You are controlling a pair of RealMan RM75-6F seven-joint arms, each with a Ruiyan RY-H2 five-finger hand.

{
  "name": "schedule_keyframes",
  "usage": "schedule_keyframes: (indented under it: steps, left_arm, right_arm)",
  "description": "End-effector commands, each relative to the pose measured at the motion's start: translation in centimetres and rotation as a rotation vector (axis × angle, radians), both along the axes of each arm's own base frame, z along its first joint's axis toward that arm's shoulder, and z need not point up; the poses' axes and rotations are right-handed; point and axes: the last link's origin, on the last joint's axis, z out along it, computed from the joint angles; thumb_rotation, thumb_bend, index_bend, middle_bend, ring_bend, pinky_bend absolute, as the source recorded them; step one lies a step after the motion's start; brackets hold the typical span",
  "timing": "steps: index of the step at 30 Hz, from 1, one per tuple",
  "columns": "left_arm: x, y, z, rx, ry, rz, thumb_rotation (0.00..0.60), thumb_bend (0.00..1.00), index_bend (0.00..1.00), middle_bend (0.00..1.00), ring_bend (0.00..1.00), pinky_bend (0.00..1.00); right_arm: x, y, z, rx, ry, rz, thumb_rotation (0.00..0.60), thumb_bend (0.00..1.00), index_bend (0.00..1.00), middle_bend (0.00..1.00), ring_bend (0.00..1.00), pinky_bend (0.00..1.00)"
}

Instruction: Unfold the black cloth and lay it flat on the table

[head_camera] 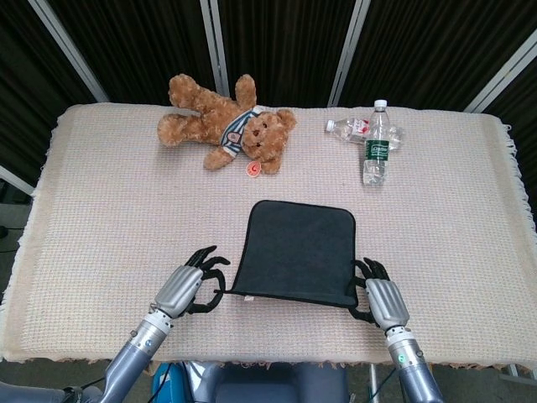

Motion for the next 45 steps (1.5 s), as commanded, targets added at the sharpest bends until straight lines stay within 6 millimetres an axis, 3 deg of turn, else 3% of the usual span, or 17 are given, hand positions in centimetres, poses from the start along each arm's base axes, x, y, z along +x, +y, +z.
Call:
schedule_keyframes:
  steps: [1, 13, 15, 19, 23, 28, 32, 37, 45]
  left_arm:
    - [-0.2, -0.2, -0.6, -0.015, 0.007, 0.008, 0.6, 0.5, 0.6, 0.22, 0.0, 0.0]
    - [-0.4, 0.1, -2.7, -0.064, 0.023, 0.039, 0.6, 0.49, 0.57, 0.21, 0.0, 0.0]
    - [-0.5, 0.2, -3.0, -0.074, 0.03, 0.044, 0.6, 0.46, 0.54, 0.19, 0.0, 0.0]
    - [-0.8, 0.4, -3.3, -0.103, 0.035, 0.057, 0.6, 0.38, 0.48, 0.16, 0.0, 0.0]
    - [-1.1, 0.4, -3.3, -0.135, 0.04, 0.064, 0.6, 0.33, 0.42, 0.15, 0.0, 0.0]
    - [-1.5, 0.5, -2.6, -0.158, 0.027, 0.075, 0.6, 0.31, 0.37, 0.13, 0.0, 0.0]
    - [-1.6, 0.8, -1.0, -0.124, -0.009, 0.088, 0.6, 0.29, 0.36, 0.13, 0.0, 0.0]
    - [-2.2, 1.2, 2.7, -0.011, -0.042, 0.095, 0.6, 0.27, 0.34, 0.12, 0.0, 0.0]
    - [-5.5, 0.5, 10.8, 0.249, 0.065, 0.091, 0.6, 0.26, 0.28, 0.1, 0.0, 0.0]
  right_arm:
    - [-0.2, 0.2, -0.3, 0.007, -0.005, -0.005, 0.6, 0.59, 0.68, 0.16, 0.03, 0.0]
    - [-0.9, 0.2, -1.4, 0.031, -0.008, -0.027, 0.6, 0.58, 0.66, 0.16, 0.03, 0.0]
    - [-1.0, 0.2, -1.5, 0.034, -0.007, -0.027, 0.6, 0.59, 0.59, 0.16, 0.03, 0.0]
    - [-1.2, 0.2, -1.7, 0.044, 0.001, -0.021, 0.6, 0.58, 0.32, 0.08, 0.0, 0.0]
    - [-1.4, 0.4, -1.7, 0.066, 0.01, -0.02, 0.6, 0.42, 0.02, 0.0, 0.0, 0.0]
    - [-1.4, 0.7, -1.4, 0.081, 0.001, -0.018, 0.6, 0.34, 0.0, 0.0, 0.0, 0.0]
    - [-1.1, 1.2, -0.4, 0.057, -0.024, -0.008, 0.6, 0.33, 0.0, 0.0, 0.0, 0.0]
    - [-0.9, 1.5, 1.8, -0.008, -0.037, 0.022, 0.6, 0.31, 0.0, 0.0, 0.0, 0.0]
    - [-1.5, 2.0, 5.8, -0.134, -0.028, 0.066, 0.6, 0.3, 0.0, 0.0, 0.0, 0.0]
